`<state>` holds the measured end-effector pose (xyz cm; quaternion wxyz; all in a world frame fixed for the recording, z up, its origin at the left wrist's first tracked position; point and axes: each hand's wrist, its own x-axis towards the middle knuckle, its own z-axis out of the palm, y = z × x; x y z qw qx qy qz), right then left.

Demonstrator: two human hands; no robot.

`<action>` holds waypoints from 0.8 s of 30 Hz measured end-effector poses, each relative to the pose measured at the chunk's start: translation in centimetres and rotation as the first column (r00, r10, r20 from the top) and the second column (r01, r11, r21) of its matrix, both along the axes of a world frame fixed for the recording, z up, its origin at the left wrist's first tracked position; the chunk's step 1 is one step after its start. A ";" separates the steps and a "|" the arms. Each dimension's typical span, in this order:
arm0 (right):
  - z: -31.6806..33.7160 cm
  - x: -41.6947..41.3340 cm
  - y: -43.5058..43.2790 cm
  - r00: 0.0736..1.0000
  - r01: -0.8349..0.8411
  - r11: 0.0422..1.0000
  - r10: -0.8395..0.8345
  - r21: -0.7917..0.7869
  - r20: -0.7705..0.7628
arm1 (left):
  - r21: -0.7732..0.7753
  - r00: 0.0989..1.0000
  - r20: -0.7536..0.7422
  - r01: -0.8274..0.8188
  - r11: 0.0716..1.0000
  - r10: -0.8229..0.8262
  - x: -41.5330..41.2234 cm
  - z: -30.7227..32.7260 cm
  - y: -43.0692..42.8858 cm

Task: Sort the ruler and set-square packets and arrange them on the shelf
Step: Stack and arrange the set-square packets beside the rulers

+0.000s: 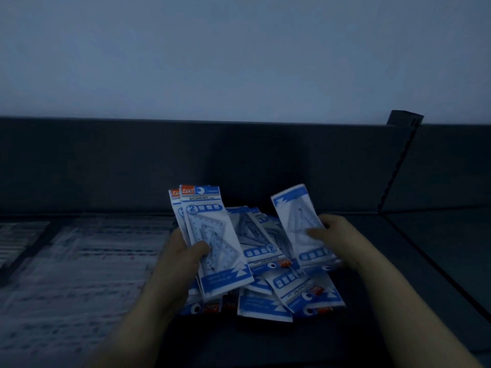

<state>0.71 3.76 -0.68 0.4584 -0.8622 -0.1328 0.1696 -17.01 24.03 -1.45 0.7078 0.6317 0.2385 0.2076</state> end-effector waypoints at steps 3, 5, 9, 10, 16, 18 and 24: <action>1.9 -1.2 -0.5 0.986 -0.100 0.955 0.132 0.279 -0.100 | -0.019 1.000 0.031 0.002 1.000 -0.002 0.1 0.3 0.1; 3.1 -2.3 -0.3 0.939 -0.269 0.919 0.317 0.288 -0.135 | -0.009 0.997 0.060 0.039 0.999 -0.039 0.4 0.6 0.2; 4.2 -3.2 1.3 0.850 -0.510 0.857 0.515 0.070 -0.108 | 0.016 0.994 0.067 0.090 0.996 -0.091 1.0 1.1 -0.1; 4.2 -3.2 1.7 0.859 -0.502 0.864 0.504 0.040 -0.087 | 0.031 0.996 0.063 0.058 0.998 -0.060 1.0 1.0 0.0; 1.7 -2.1 2.2 0.994 -0.082 0.989 0.074 0.123 0.075 | -0.064 0.953 0.160 -0.249 0.966 0.256 0.7 0.9 1.3; 1.2 -2.7 2.6 0.984 -0.062 0.954 0.107 0.293 -0.143 | -0.125 0.931 0.187 -0.293 0.948 0.312 0.7 1.1 1.3; 0.3 -4.2 4.8 0.933 0.081 0.794 0.152 0.603 -0.325 | -0.183 0.971 0.124 -0.182 0.966 0.206 0.9 0.6 -0.3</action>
